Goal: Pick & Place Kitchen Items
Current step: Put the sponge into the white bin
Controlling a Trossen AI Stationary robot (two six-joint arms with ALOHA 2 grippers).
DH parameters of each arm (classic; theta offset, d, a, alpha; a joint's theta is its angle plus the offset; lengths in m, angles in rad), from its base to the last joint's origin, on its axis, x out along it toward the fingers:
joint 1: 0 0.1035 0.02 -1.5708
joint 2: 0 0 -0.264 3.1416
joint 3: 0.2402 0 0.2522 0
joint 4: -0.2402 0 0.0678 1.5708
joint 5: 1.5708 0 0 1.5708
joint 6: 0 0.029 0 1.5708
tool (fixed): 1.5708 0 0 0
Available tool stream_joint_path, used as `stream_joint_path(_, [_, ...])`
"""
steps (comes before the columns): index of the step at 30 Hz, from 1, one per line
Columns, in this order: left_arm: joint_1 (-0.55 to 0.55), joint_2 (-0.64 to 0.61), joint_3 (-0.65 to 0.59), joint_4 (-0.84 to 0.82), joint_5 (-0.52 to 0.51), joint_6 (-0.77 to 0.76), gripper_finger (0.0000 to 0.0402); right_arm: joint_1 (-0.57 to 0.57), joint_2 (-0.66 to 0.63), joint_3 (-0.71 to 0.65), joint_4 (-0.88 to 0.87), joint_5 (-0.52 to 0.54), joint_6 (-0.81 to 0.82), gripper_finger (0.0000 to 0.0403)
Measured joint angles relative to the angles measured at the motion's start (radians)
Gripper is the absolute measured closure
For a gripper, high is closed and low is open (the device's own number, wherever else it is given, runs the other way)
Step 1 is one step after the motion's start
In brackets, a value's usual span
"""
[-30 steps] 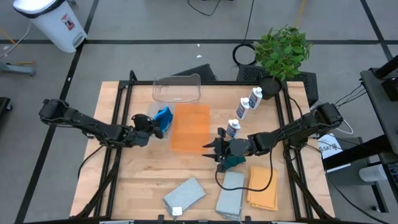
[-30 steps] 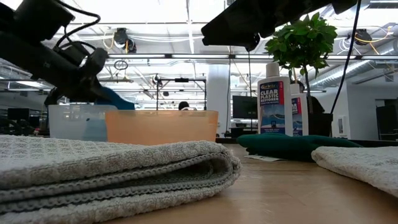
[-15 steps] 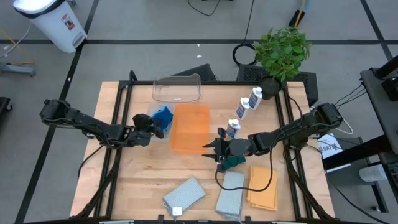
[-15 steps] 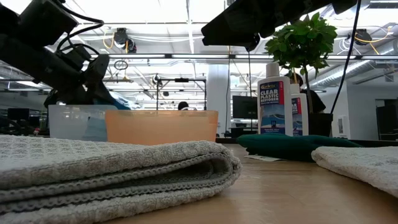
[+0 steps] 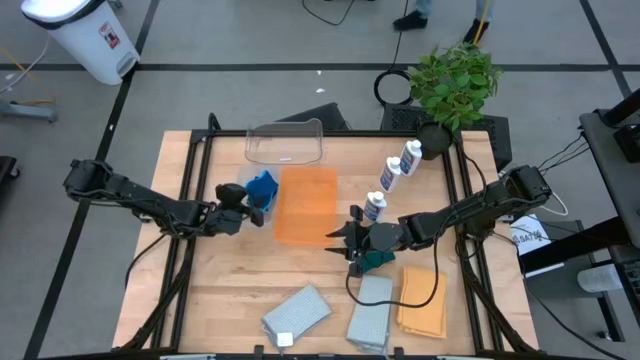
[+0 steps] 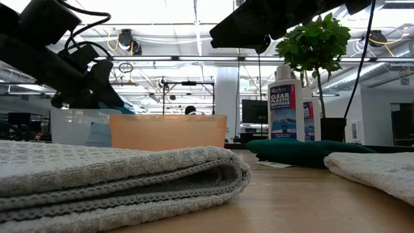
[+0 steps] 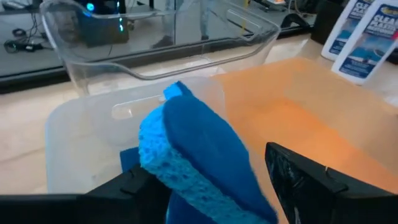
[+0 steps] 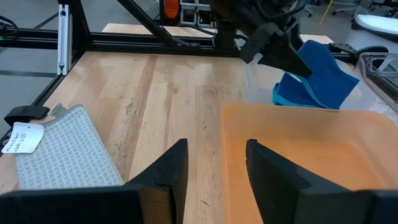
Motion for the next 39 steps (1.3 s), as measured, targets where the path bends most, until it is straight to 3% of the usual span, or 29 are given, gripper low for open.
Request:
stream_joint_path(14, [0.000, 0.000, 0.006, 0.016, 0.078, 0.131, 0.0146, 0.000, 0.000, 0.000, -0.003, 0.000, 0.000, 0.0273])
stream_joint_path(24, [0.001, 0.000, 0.006, -0.024, 0.067, 0.204, 0.0146, 0.000, 0.000, 0.000, -0.003, 0.000, 0.000, 0.0273])
stream_joint_path(39, [0.001, 0.000, 0.006, 0.000, -0.108, 0.229, 0.0147, 0.000, 0.000, 0.000, -0.004, 0.000, 0.000, 0.0273])
